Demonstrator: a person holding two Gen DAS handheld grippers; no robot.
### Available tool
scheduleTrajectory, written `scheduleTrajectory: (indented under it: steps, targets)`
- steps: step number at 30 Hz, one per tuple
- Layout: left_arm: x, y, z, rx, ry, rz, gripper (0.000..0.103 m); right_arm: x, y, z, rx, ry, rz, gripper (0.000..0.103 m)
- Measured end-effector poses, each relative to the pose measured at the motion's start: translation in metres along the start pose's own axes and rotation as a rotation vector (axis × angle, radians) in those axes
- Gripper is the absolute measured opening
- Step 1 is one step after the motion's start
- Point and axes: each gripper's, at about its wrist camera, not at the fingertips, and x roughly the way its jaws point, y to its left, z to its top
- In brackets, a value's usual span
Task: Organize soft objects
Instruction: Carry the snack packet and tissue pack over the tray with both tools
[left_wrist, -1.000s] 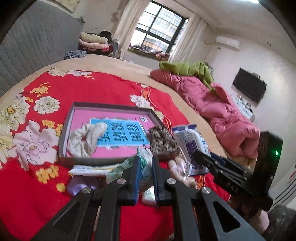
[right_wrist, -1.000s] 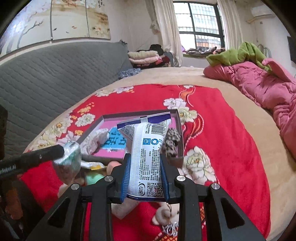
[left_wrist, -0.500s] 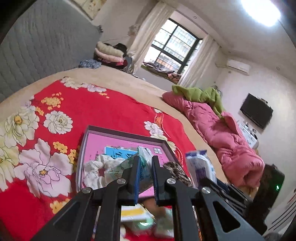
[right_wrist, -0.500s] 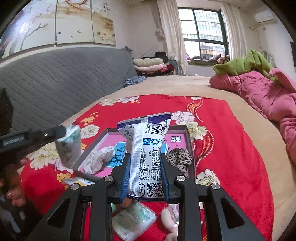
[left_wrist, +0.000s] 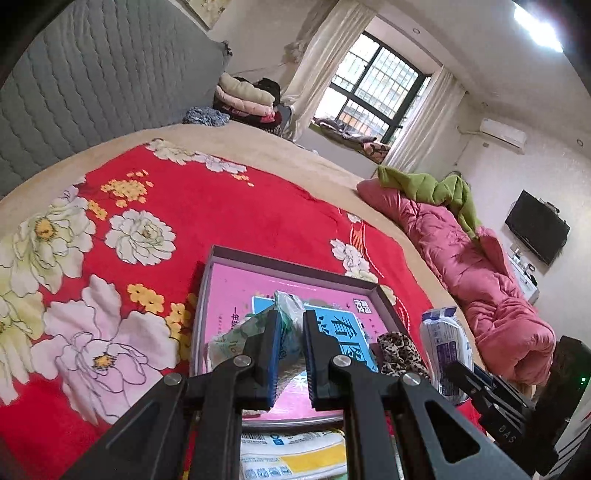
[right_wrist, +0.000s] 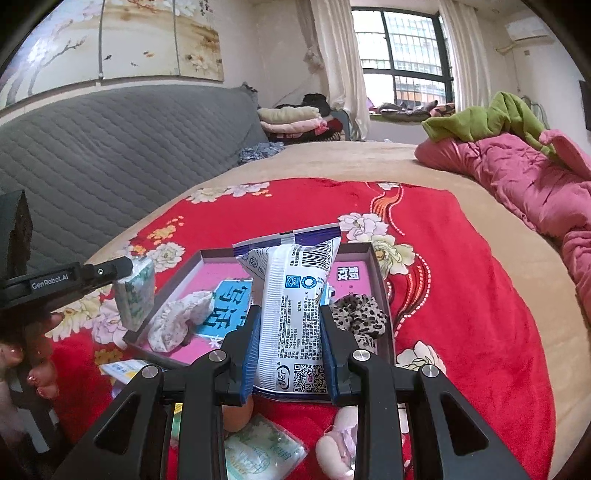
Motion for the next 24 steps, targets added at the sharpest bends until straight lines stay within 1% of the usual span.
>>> scheduleTrajectory:
  steps: [6, 13, 24]
  targets:
    - [0.019, -0.003, -0.002, 0.025, 0.037, 0.026, 0.012, 0.009, 0.001, 0.0, -0.008, 0.013, -0.004, 0.03]
    - [0.036, -0.003, -0.01, 0.038, 0.097, 0.033, 0.012, 0.019, 0.002, 0.002, -0.013, 0.02, -0.014, 0.03]
    - [0.045, -0.012, -0.019, 0.081, 0.132, 0.03, 0.012, 0.042, 0.002, 0.001, -0.004, 0.055, -0.015, 0.03]
